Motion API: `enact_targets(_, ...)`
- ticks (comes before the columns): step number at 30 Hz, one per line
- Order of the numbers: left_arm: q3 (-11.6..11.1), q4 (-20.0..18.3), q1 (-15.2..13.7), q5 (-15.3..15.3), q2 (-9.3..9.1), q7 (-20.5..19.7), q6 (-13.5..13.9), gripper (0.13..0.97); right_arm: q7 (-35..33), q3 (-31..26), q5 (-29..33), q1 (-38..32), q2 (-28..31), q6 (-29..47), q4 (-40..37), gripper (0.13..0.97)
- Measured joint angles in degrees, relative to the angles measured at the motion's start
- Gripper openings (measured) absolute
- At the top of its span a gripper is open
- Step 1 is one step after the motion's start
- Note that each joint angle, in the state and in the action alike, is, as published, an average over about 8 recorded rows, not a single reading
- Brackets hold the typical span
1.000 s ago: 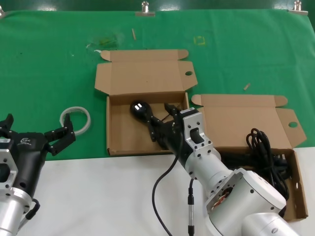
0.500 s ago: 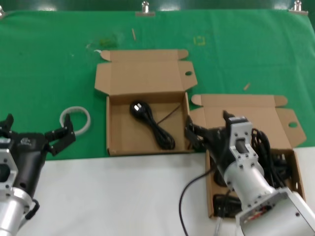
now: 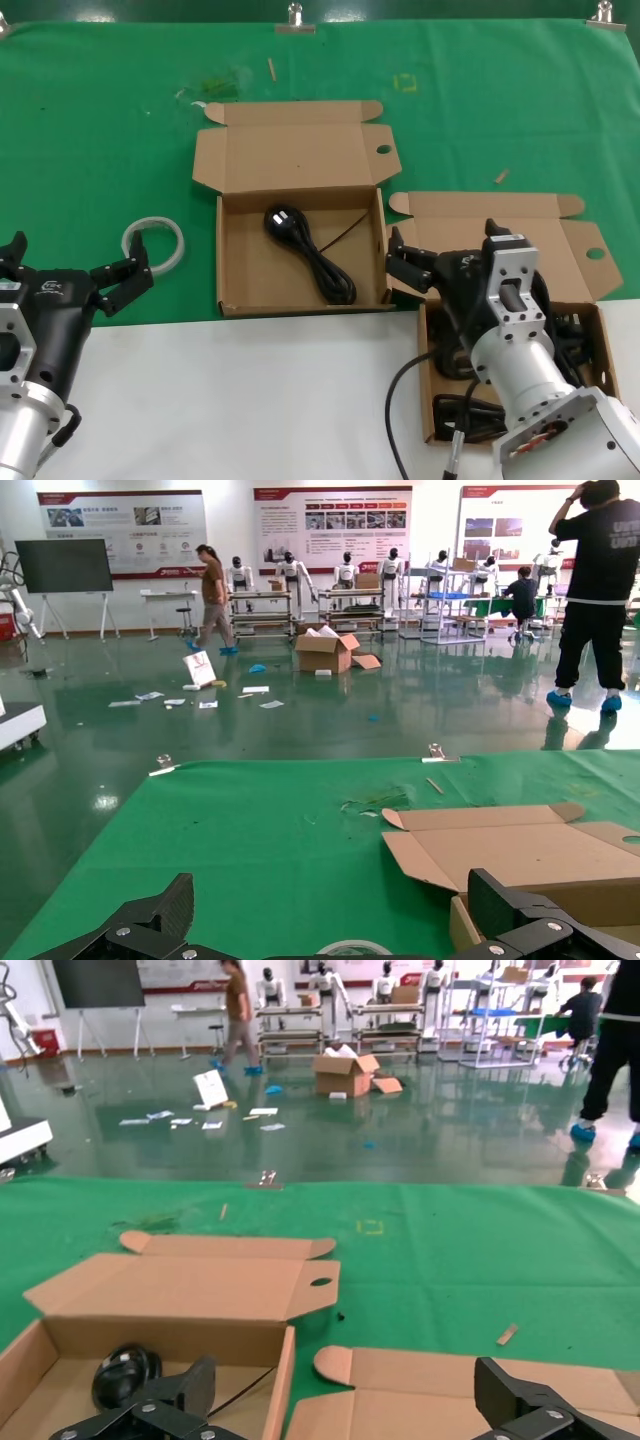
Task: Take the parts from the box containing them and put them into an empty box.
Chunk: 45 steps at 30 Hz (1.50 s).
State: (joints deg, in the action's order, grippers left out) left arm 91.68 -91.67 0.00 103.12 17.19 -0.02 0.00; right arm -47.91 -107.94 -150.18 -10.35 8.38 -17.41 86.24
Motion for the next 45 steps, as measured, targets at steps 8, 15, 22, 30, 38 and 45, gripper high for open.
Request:
enact_targets(8,0.0,0.0,0.0,0.0,0.0,0.0,0.0,0.965,5.88,1.99,5.77,1.26,0.0,2.14,0.67,0.903)
enact_targets(15,0.0,0.0,0.0,0.0,0.0,0.0,0.0,0.965,11.02,3.75,10.82,2.38,0.0,4.0,1.25,0.948)
enact_targets(22,0.0,0.0,0.0,0.0,0.0,0.0,0.0,0.965,16.19,5.5,15.9,3.49,0.0,5.89,1.84,0.966)
enact_targets(30,0.0,0.0,0.0,0.0,0.0,0.01,0.0,0.965,22.1,7.51,21.71,4.77,0.0,8.03,2.51,0.966)
enact_targets(38,0.0,0.0,0.0,0.0,0.0,0.03,0.0,0.965,27.99,9.51,27.49,6.05,0.0,10.17,3.18,0.966)
enact_targets(45,0.0,0.0,0.0,0.01,0.0,0.01,0.0,0.965,33.14,11.26,32.54,7.17,0.0,12.04,3.76,0.966)
